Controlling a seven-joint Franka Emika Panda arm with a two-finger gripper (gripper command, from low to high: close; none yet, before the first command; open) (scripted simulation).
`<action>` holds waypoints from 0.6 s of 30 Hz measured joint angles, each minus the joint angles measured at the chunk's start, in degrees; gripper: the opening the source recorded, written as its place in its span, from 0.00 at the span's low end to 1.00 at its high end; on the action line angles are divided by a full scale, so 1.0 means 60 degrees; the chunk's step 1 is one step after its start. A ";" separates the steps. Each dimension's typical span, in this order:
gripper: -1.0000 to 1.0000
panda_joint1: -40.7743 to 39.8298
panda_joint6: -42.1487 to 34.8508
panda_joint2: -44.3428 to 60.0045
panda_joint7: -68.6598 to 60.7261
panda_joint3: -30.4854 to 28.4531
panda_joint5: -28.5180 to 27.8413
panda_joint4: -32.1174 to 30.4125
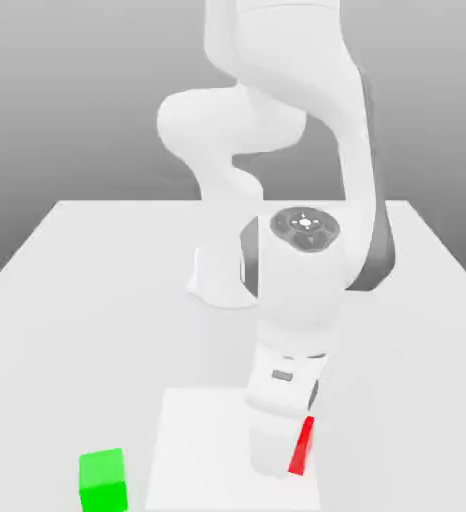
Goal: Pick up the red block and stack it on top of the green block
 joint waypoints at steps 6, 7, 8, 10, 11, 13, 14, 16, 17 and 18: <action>0.00 0.0073 -0.1502 -0.1674 0.0652 -0.0409 -0.0599 -0.0168; 0.00 -0.0062 -0.1712 -0.1731 0.0973 -0.0613 -0.0571 -0.0028; 0.00 -0.0193 -0.1906 -0.1726 0.1325 -0.0890 -0.0491 0.0154; 0.00 -0.0536 -0.2236 -0.1659 0.2059 -0.1368 -0.0361 0.0523; 0.00 -0.0708 -0.2391 -0.1616 0.2421 -0.1605 -0.0290 0.0708; 0.00 -0.1056 -0.2694 -0.1527 0.3143 -0.2076 -0.0146 0.1077; 0.00 -0.1228 -0.2849 -0.1488 0.3509 -0.2316 -0.0077 0.1261; 0.00 -0.1602 -0.2889 -0.1106 0.4025 -0.2653 0.0276 0.1650; 0.00 -0.1749 -0.2711 -0.0800 0.4015 -0.2637 0.0530 0.1757; 0.00 -0.1874 -0.2474 -0.0474 0.3920 -0.2555 0.0787 0.1823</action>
